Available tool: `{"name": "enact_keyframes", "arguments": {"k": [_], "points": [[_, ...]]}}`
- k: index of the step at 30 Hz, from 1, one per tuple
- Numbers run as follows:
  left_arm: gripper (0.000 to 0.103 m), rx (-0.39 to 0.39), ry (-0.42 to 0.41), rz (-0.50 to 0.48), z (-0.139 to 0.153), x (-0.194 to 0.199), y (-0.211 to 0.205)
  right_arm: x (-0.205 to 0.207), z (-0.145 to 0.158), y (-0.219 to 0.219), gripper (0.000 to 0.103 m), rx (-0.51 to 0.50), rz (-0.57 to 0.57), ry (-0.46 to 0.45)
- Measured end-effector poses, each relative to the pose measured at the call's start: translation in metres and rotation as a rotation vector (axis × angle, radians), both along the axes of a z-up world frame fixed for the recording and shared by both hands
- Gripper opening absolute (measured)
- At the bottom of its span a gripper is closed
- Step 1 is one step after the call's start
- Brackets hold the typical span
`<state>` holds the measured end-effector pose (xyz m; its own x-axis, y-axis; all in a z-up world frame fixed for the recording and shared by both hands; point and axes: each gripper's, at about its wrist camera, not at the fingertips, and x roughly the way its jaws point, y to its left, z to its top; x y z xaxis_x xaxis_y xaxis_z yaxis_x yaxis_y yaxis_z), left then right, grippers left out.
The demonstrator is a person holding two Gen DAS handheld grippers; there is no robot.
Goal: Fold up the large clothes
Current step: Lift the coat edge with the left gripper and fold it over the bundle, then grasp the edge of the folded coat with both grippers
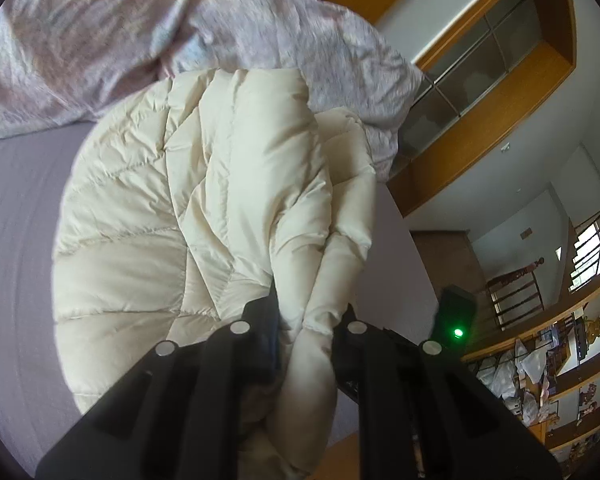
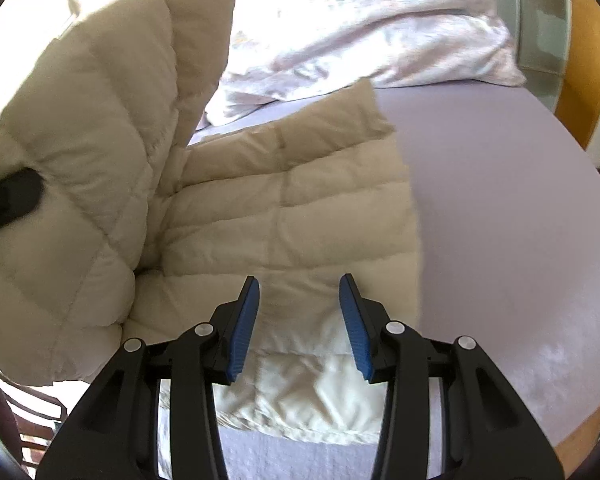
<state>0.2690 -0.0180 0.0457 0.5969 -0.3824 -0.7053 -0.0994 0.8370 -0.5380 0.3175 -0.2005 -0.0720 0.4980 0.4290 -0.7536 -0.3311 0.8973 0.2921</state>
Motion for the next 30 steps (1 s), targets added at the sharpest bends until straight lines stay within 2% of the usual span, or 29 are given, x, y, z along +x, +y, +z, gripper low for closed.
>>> {"name": "enact_keyframes", "arguments": {"k": [4,7,9,12,15,17,21,26,30], "points": [[0.02,0.001,0.034,-0.035,-0.009,0.014,-0.027,-0.004,0.002,-0.022,0.044,-0.001,-0.041,-0.008],[0.035,-0.012,0.044,-0.084,-0.011,0.016,-0.046,-0.009,0.005,-0.033,0.044,-0.004,-0.072,-0.015],[0.053,-0.039,0.029,-0.123,-0.006,0.015,-0.053,-0.006,0.008,-0.041,0.044,-0.002,-0.1,-0.018],[0.061,-0.049,-0.01,-0.16,0.008,0.009,-0.056,-0.007,0.016,-0.053,0.044,0.009,-0.132,-0.027],[0.064,0.001,-0.053,-0.145,0.022,0.0,-0.041,-0.01,0.03,-0.058,0.044,0.024,-0.142,-0.06],[0.064,0.075,-0.063,-0.098,0.024,-0.006,-0.02,-0.015,0.042,-0.06,0.044,0.038,-0.136,-0.088],[0.065,0.162,-0.017,0.021,0.012,-0.011,0.03,-0.014,0.073,-0.042,0.044,0.079,-0.09,-0.14],[0.065,0.197,0.058,0.153,-0.017,-0.013,0.085,-0.009,0.098,-0.002,0.044,0.106,0.021,-0.163],[0.065,0.183,0.11,0.187,-0.039,-0.008,0.107,-0.011,0.108,0.031,0.044,0.124,0.094,-0.156]]}}
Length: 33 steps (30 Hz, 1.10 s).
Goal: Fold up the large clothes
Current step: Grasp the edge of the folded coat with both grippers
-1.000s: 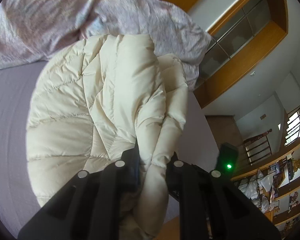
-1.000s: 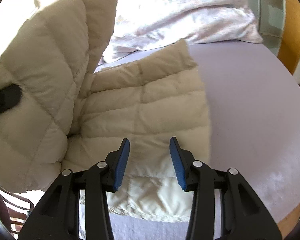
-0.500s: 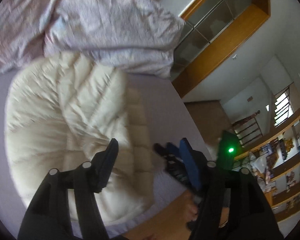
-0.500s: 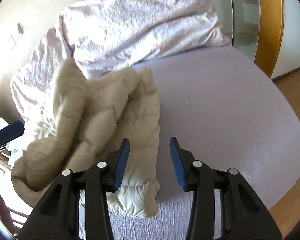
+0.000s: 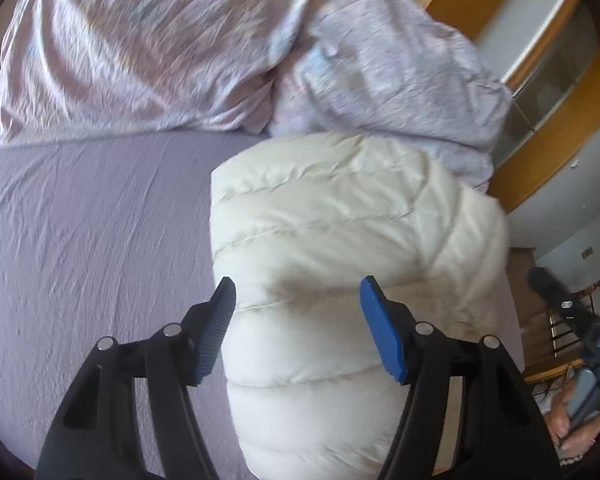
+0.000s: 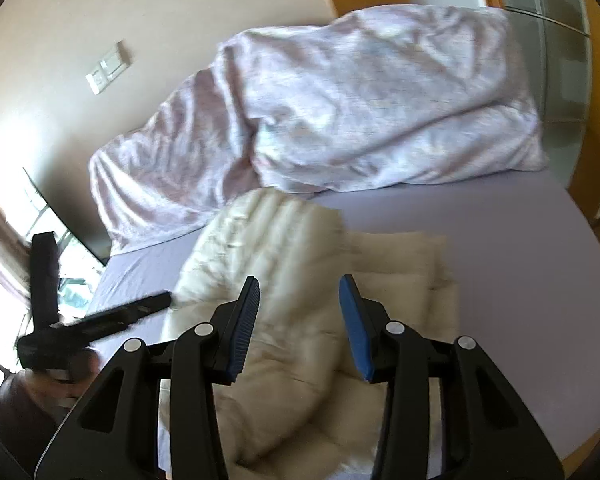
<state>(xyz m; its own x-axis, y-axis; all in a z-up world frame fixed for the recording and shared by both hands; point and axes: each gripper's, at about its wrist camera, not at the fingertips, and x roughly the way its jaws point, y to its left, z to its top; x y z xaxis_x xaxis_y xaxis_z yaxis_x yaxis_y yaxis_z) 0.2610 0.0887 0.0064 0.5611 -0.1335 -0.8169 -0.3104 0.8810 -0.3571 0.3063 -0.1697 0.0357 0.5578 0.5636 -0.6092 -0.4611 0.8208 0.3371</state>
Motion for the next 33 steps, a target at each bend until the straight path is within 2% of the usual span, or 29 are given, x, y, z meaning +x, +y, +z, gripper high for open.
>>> {"name": "enact_keyframes", "arguments": {"k": [4,8,11,14,18,20,23,28,33], "points": [[0.063,-0.033,0.046,-0.022,-0.025,0.006,-0.008,-0.002,0.002,0.022,0.044,-0.002,0.039,0.011],[0.063,-0.016,0.045,-0.061,-0.033,0.012,-0.029,-0.004,0.0,0.034,0.044,-0.021,0.053,0.014],[0.063,0.001,0.046,-0.092,-0.037,0.015,-0.043,0.002,-0.009,0.039,0.044,-0.073,0.029,0.009],[0.064,0.018,0.049,-0.109,-0.04,0.021,-0.054,0.013,-0.025,0.033,0.044,-0.111,-0.021,0.044],[0.065,0.048,0.043,-0.131,-0.04,0.023,-0.06,0.031,-0.049,0.016,0.042,-0.143,-0.109,0.098],[0.065,0.066,0.034,-0.144,-0.036,0.024,-0.062,0.036,-0.059,0.012,0.037,-0.163,-0.131,0.112],[0.065,0.086,0.011,-0.159,-0.028,0.027,-0.063,0.041,-0.072,0.008,0.033,-0.198,-0.151,0.126],[0.065,0.155,-0.044,-0.162,-0.012,0.036,-0.063,0.044,-0.09,0.003,0.033,-0.231,-0.185,0.121],[0.066,0.192,-0.053,-0.16,-0.013,0.052,-0.066,0.047,-0.102,-0.003,0.033,-0.233,-0.201,0.123]]}}
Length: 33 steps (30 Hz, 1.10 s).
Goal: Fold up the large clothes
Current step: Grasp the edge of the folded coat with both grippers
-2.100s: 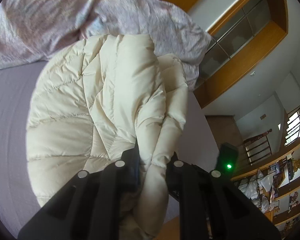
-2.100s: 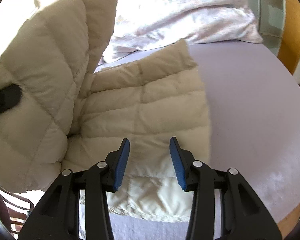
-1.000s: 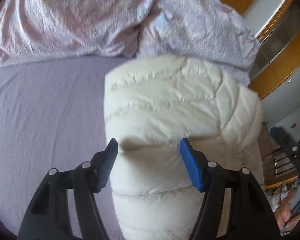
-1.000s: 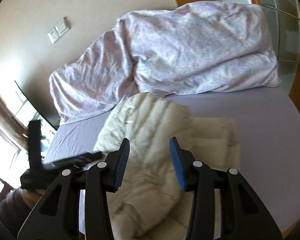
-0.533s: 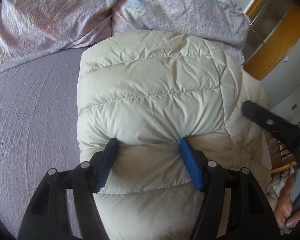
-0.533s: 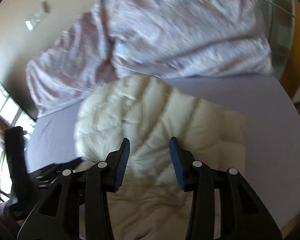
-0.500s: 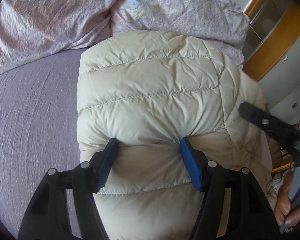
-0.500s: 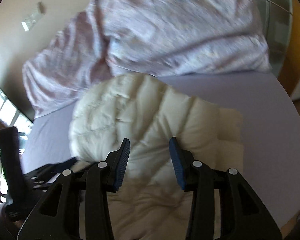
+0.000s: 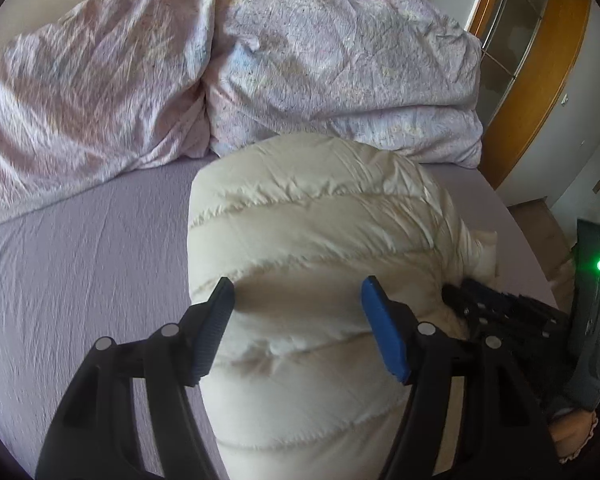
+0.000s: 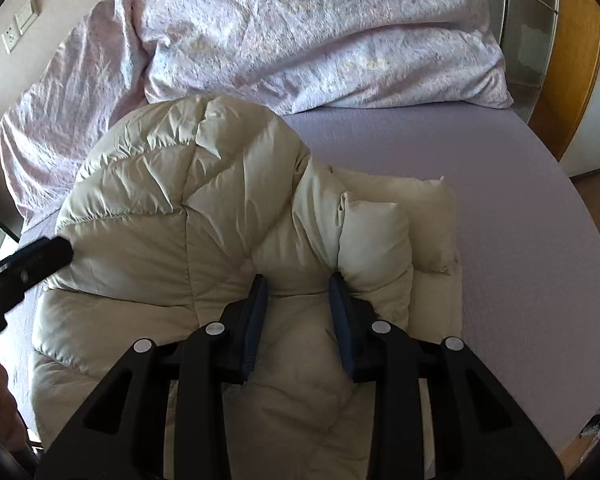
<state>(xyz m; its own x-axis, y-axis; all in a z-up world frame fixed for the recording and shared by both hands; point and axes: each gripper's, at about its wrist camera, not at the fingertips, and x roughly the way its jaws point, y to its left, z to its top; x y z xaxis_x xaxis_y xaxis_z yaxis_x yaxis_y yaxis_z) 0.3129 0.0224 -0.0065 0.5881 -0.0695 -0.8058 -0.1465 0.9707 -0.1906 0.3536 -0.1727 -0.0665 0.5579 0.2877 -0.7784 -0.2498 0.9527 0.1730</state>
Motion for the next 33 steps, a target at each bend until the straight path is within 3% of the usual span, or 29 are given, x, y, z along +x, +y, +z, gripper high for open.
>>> {"name": "enact_keyframes", "arguments": {"k": [10,33], "points": [[0.073,0.069,0.006,-0.033,-0.017,0.015,-0.015,0.007,-0.013,-0.002,0.033,0.019,-0.01,0.0],[0.085,0.098,0.054,-0.04,-0.052,0.025,-0.018,0.01,-0.024,-0.01,0.033,0.09,-0.002,-0.038]]}}
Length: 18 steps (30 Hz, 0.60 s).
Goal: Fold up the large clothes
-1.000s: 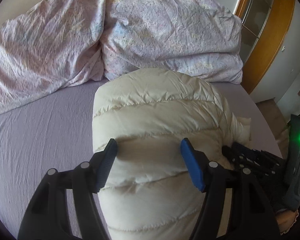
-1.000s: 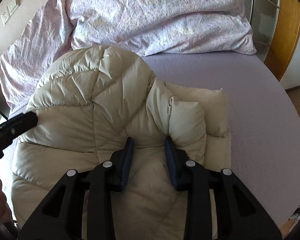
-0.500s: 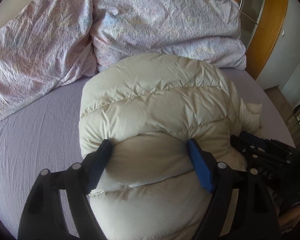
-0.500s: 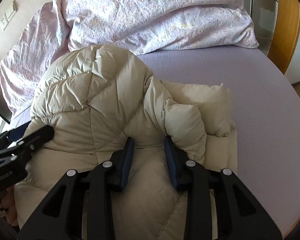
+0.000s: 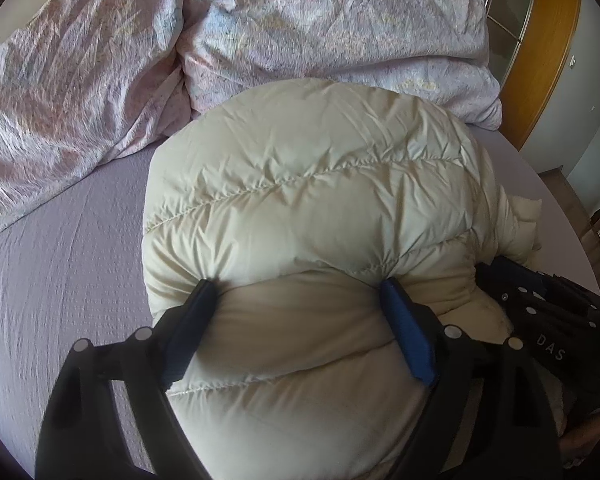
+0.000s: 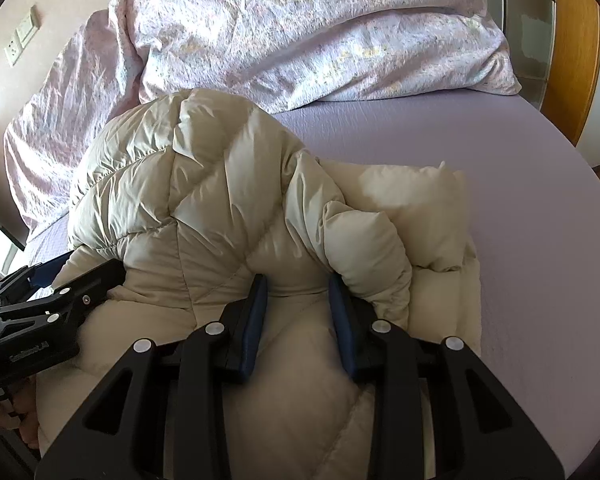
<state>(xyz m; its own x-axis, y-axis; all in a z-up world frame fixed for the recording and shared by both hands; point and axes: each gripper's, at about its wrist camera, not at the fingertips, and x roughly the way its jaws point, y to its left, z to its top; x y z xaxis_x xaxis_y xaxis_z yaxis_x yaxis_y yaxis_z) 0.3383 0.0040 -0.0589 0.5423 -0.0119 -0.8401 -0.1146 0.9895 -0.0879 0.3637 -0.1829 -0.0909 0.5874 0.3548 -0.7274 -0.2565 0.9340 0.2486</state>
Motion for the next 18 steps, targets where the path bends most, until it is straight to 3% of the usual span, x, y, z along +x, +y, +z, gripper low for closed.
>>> {"name": "enact_keyframes", "arguments": {"k": [18], "points": [[0.089,0.02,-0.021,0.009,-0.0075,-0.0009,-0.0022,-0.002,-0.0066,-0.006,0.033,0.048,0.003,-0.05]]}}
